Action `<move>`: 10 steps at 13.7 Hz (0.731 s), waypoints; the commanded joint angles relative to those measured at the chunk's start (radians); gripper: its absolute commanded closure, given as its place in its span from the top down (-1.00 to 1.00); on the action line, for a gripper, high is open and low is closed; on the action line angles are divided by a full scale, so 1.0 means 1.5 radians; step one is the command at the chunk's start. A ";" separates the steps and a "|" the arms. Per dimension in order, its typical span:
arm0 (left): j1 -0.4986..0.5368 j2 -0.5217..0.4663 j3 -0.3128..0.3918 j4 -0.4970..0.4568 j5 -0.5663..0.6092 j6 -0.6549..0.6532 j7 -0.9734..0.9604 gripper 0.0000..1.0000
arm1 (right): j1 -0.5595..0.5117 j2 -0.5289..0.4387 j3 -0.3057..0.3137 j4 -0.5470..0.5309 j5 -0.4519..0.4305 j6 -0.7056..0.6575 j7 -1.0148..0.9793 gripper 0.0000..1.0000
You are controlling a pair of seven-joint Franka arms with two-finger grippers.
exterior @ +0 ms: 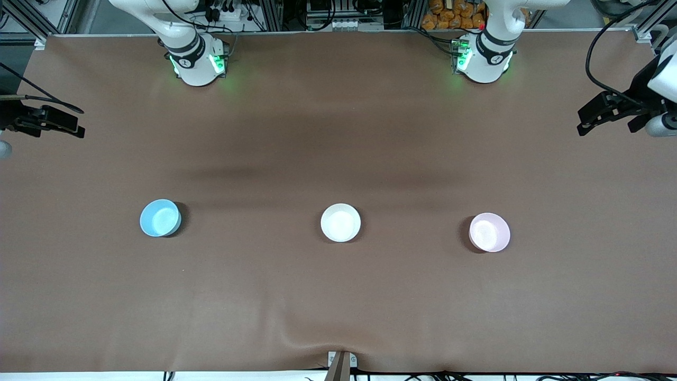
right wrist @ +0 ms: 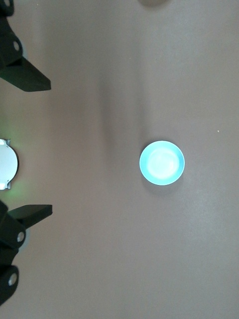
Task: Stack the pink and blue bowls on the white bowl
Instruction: 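Move the left gripper down over the pink bowl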
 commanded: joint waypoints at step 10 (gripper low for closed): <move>0.037 0.069 0.001 -0.113 -0.024 0.165 0.010 1.00 | 0.001 0.013 0.002 0.015 0.010 -0.001 0.009 1.00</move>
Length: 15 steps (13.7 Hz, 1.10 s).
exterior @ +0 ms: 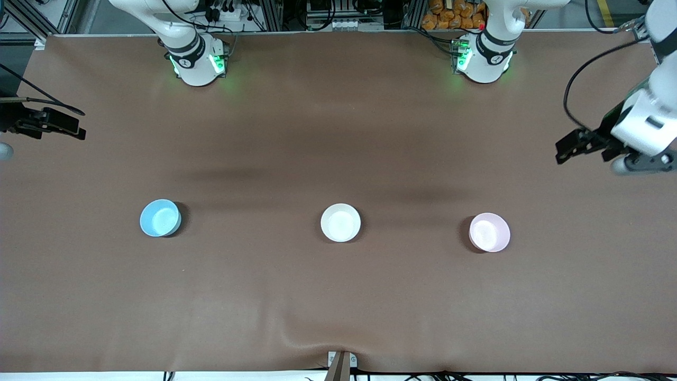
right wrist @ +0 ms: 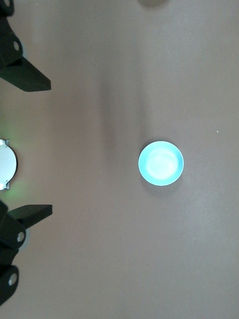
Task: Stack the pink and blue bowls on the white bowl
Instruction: 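Move the left gripper down over the pink bowl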
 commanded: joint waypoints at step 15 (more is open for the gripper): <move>0.041 0.212 -0.007 -0.149 -0.020 0.421 0.018 1.00 | 0.002 0.013 0.001 0.015 0.010 0.000 0.009 1.00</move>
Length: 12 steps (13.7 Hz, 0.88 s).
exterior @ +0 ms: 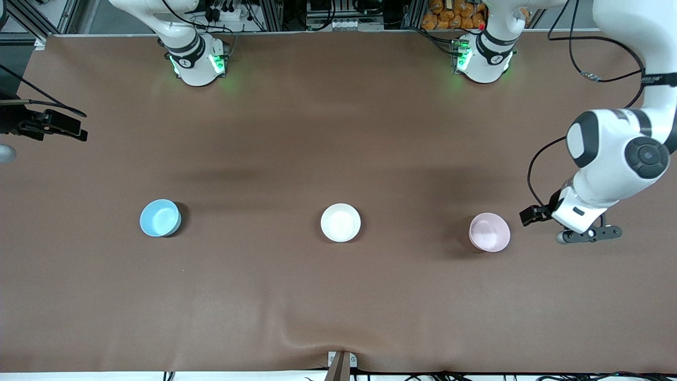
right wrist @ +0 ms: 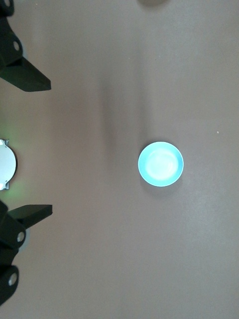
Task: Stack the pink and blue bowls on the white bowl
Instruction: 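Move the left gripper down over the pink bowl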
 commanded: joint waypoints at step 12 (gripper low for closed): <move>0.006 0.122 -0.014 -0.026 -0.063 0.131 0.014 0.49 | 0.002 0.013 0.000 0.015 0.010 0.002 0.010 1.00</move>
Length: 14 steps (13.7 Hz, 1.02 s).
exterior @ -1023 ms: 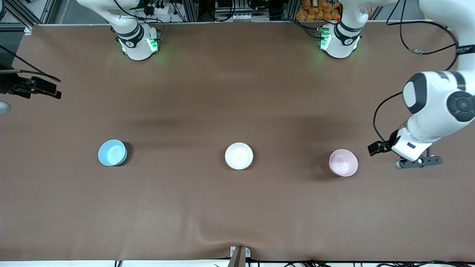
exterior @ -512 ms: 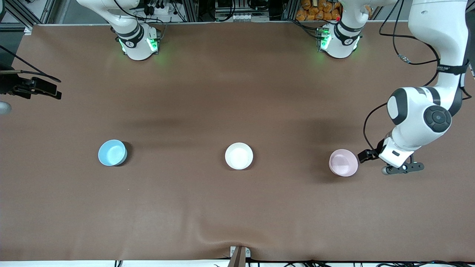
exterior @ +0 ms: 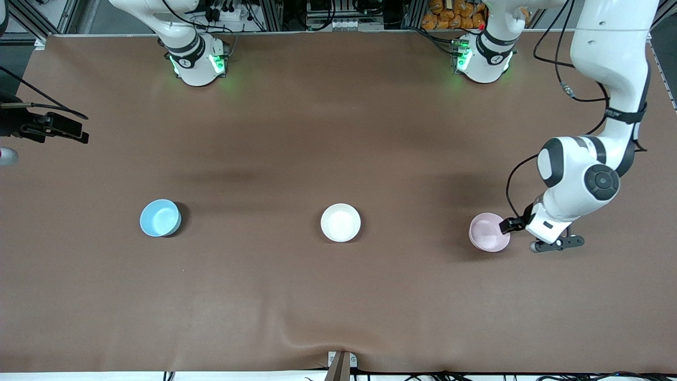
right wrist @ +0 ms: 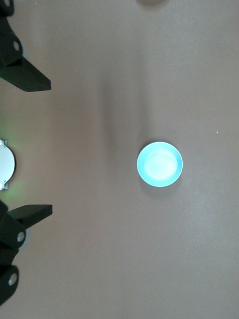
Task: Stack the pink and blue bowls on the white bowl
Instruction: 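Grasp the pink bowl rim with the left gripper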
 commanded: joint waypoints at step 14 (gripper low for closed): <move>0.011 -0.067 -0.120 0.003 -0.032 -0.084 0.002 -1.00 | 0.005 0.012 0.000 0.015 0.009 0.000 0.010 1.00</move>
